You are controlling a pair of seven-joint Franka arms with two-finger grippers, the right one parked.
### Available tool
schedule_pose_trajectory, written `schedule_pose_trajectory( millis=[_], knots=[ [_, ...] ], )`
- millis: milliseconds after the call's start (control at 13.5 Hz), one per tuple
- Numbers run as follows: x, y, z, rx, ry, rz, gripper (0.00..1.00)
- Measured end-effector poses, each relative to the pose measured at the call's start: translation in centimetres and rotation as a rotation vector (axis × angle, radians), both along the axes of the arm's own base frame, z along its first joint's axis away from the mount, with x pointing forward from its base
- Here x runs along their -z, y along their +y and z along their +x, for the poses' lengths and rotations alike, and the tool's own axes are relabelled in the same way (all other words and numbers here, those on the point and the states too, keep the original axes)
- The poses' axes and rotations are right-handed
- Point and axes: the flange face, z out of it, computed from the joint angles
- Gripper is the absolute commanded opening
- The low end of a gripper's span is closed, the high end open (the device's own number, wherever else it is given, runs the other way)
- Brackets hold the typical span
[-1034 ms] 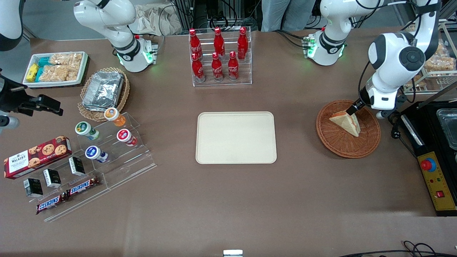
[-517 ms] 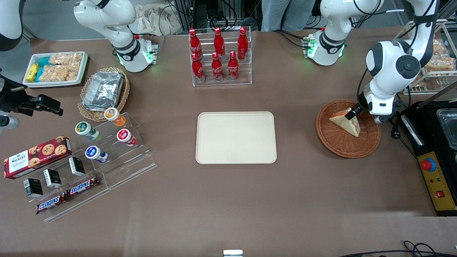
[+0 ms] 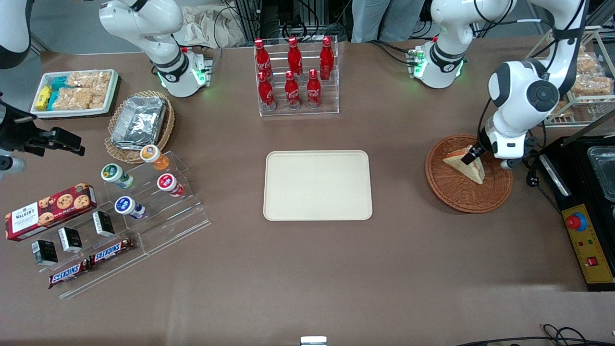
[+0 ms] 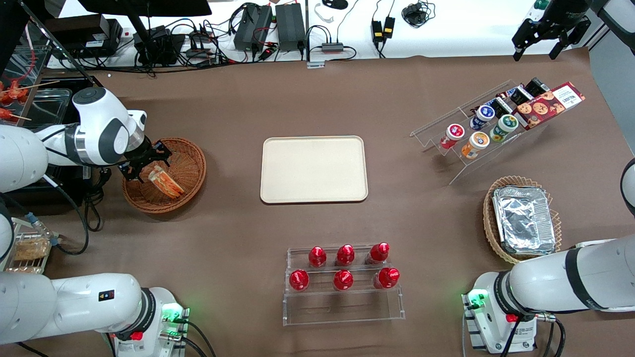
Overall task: Place sandwich from basket to tray
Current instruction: 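Lower the left gripper around the sandwich's upright edge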
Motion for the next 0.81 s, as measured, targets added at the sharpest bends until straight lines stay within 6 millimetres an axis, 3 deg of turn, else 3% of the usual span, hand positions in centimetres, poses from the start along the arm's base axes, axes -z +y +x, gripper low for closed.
schedule_pose_trajectory(
  millis=[813],
  knots=[
    [3.4,-0.1,-0.5,-0.009,-0.002,-0.008,1.0]
  ],
)
